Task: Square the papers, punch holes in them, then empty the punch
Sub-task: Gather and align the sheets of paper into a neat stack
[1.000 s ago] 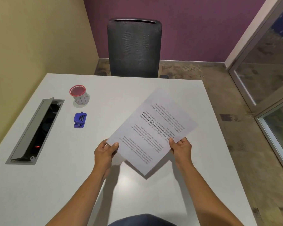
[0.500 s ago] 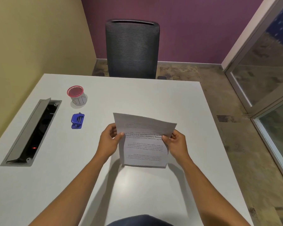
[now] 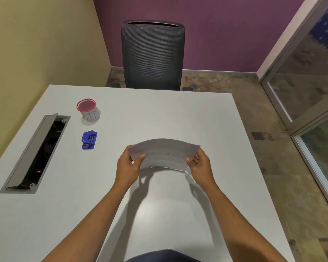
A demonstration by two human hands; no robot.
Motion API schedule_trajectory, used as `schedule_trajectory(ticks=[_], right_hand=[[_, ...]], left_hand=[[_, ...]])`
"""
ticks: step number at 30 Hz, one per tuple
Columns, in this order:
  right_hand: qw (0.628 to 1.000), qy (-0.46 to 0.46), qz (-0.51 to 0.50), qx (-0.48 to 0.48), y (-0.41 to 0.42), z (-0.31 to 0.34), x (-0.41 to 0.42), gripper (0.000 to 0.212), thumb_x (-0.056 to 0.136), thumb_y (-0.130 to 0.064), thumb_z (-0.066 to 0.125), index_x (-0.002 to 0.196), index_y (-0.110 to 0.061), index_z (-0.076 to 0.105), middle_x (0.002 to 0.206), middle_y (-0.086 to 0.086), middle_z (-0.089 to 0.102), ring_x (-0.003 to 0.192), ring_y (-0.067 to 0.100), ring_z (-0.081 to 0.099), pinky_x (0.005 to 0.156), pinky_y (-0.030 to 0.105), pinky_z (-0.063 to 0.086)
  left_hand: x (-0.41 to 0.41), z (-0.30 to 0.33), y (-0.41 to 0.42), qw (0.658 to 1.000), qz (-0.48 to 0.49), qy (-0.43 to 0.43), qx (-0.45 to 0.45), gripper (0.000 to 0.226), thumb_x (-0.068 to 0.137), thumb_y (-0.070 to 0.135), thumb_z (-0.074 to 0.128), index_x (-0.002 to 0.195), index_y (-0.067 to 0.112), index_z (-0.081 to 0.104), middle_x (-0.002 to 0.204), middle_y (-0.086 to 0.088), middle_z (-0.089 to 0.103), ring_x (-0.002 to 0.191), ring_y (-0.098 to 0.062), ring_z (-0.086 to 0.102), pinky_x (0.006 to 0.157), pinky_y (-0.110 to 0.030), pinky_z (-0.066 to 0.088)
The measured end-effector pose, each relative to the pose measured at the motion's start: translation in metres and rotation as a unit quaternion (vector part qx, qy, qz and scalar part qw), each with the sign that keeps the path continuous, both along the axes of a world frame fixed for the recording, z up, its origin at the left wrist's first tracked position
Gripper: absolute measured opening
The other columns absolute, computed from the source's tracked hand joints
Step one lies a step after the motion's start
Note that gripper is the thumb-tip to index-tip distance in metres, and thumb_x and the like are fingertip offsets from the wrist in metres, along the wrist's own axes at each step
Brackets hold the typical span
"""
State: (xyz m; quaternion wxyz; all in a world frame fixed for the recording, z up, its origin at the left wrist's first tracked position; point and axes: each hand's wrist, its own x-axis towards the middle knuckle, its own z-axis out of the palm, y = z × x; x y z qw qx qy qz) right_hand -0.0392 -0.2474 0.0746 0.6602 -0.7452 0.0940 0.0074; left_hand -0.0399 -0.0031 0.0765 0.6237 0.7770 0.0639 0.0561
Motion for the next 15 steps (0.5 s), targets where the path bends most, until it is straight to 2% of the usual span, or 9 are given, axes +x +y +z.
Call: schedule_trajectory(ticks=[4,9,13,15], right_hand=[[0.999,0.021,0.005,-0.023,0.005,-0.012,-0.009,0.041,0.092,0.004,0.056,0.103,-0.035,0.056,0.103,-0.016,0.066,0.089,-0.013,0.063,0.077,0.005,0.047],[0.998,0.032,-0.005,-0.053,0.005,-0.015,-0.003,0.029,0.093,-0.003,0.058,0.098,-0.031,0.062,0.095,-0.018,0.068,0.086,-0.007,0.064,0.072,0.006,0.046],[0.998,0.025,-0.006,-0.053,0.002,-0.009,0.002,0.022,0.094,-0.009,0.059,0.102,-0.029,0.064,0.095,-0.02,0.068,0.087,-0.007,0.065,0.071,0.007,0.047],[0.999,0.02,-0.013,-0.03,0.001,-0.006,0.002,0.021,0.092,-0.008,0.062,0.104,-0.025,0.065,0.097,-0.016,0.071,0.09,-0.002,0.067,0.076,0.011,0.049]], left_hand=[[-0.004,-0.016,0.0,0.998,0.016,0.052,0.011,0.023,0.089,0.017,0.066,0.11,0.025,0.062,0.103,0.008,0.069,0.096,-0.009,0.065,0.085,-0.034,0.053],[-0.001,-0.006,-0.003,0.999,0.015,0.033,0.026,0.025,0.09,0.019,0.065,0.094,0.044,0.061,0.093,0.016,0.07,0.091,-0.005,0.066,0.08,-0.031,0.053],[0.001,0.006,-0.005,1.0,0.012,0.014,0.01,0.023,0.09,0.024,0.064,0.092,0.046,0.062,0.093,0.016,0.07,0.091,-0.007,0.066,0.08,-0.033,0.053],[0.001,0.011,-0.007,1.0,0.011,0.008,-0.01,0.021,0.091,0.026,0.064,0.094,0.047,0.063,0.095,0.016,0.071,0.091,-0.009,0.067,0.08,-0.033,0.054]])
